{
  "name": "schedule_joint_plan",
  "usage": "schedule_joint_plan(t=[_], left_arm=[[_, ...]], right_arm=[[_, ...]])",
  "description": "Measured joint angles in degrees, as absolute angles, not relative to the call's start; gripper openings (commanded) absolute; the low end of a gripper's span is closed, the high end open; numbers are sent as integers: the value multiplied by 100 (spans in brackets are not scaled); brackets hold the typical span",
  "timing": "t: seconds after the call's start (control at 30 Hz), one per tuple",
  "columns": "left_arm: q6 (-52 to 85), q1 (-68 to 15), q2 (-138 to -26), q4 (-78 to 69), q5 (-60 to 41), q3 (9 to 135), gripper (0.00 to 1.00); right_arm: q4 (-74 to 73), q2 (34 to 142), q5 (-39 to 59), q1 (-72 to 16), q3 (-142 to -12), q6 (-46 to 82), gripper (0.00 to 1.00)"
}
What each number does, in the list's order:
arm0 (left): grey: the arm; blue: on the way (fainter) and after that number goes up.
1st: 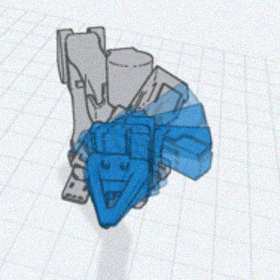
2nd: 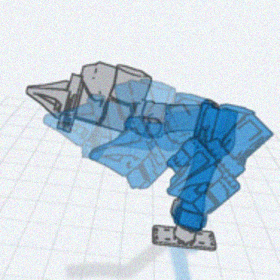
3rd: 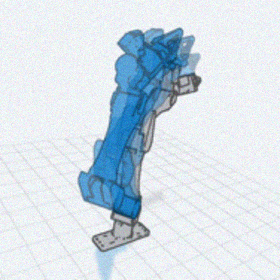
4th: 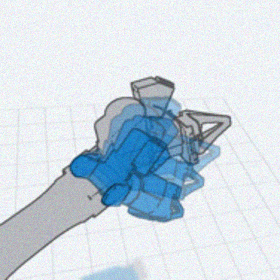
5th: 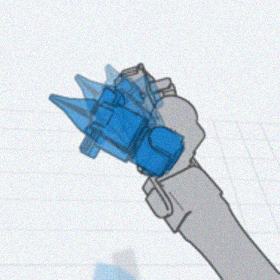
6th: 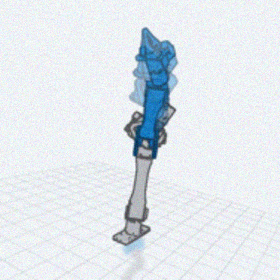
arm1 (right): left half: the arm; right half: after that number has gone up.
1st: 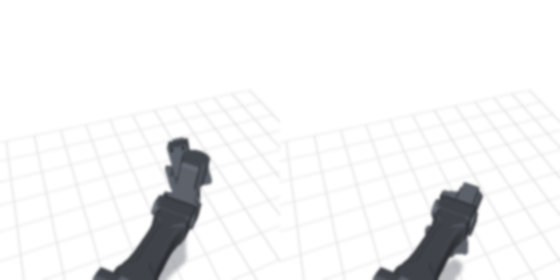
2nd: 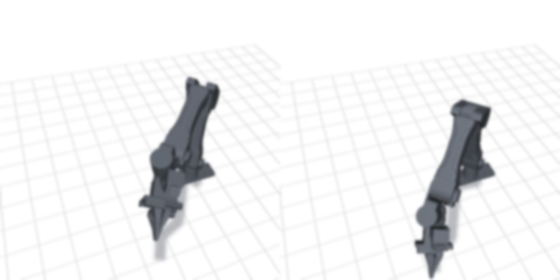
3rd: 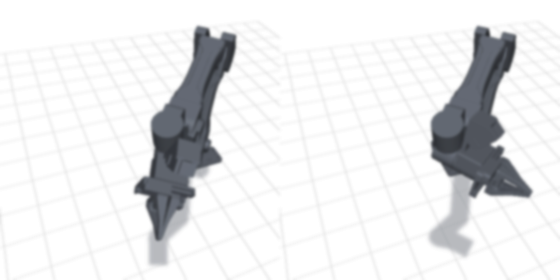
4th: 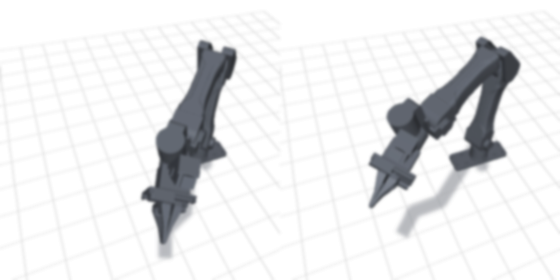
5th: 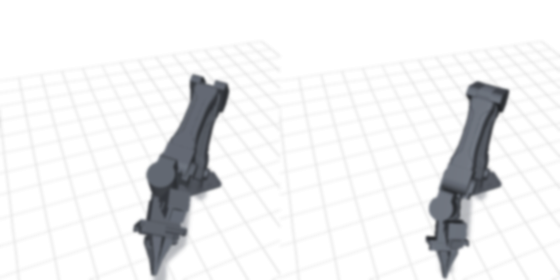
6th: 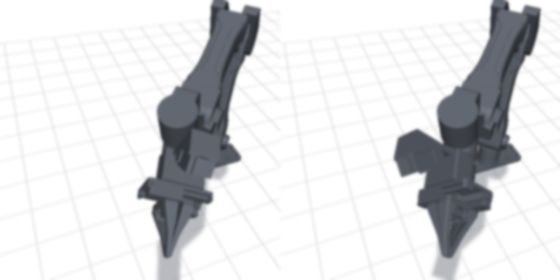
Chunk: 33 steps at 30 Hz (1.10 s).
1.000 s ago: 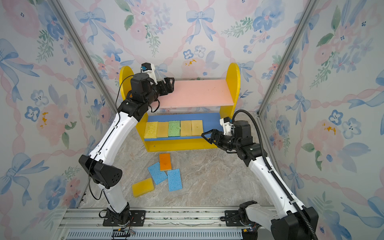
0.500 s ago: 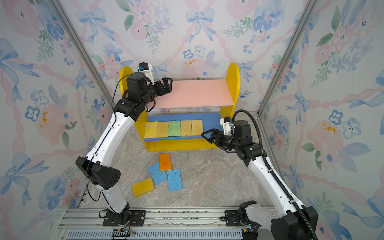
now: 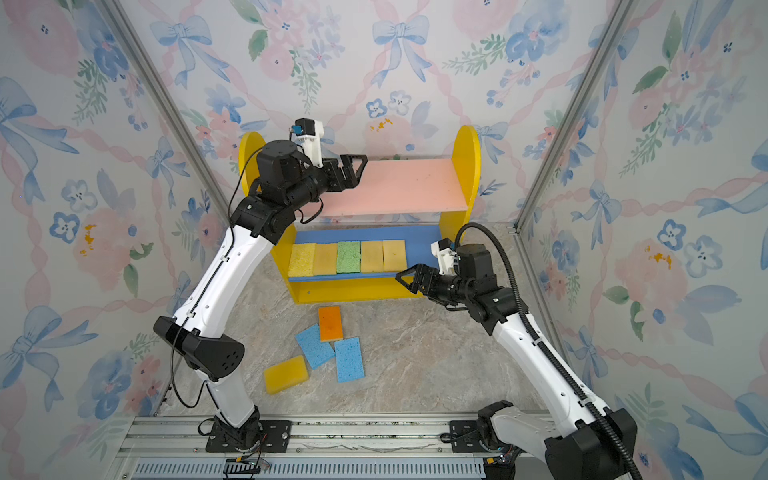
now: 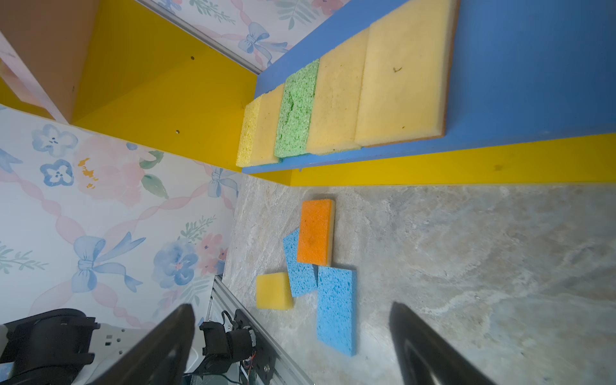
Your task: Place and organize the cleaning sponges onto the shelf
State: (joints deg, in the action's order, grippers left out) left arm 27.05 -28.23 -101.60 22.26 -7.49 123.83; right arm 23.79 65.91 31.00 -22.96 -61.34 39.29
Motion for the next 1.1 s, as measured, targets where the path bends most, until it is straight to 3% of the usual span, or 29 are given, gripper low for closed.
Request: schedule_joint_plan(t=[0.13,0.3,0.57,0.77,1.1], left_arm=[[2703,-3177,-9048,2239,-805,10940,98],[2735,-3398,-6884,2241,-784,8407,98],[3181,-3026,-4316,2440,-576,5301,98],[3708,-2119,-3868,2720,-523,4036,98],[3815,-1264,-3970,2685,-967,3852,98]], right_arm=[[2571,6825,2753,-3041,-6132,3791,90],[2541,7402,2283,-4007,-5848,3774,88],[2611,8709,1234,-5430,-5660,3874,99],[2875,9797,628,-6154,-6348,3854,97],[3457,10707,-51,-6681,-7443,3809,97]])
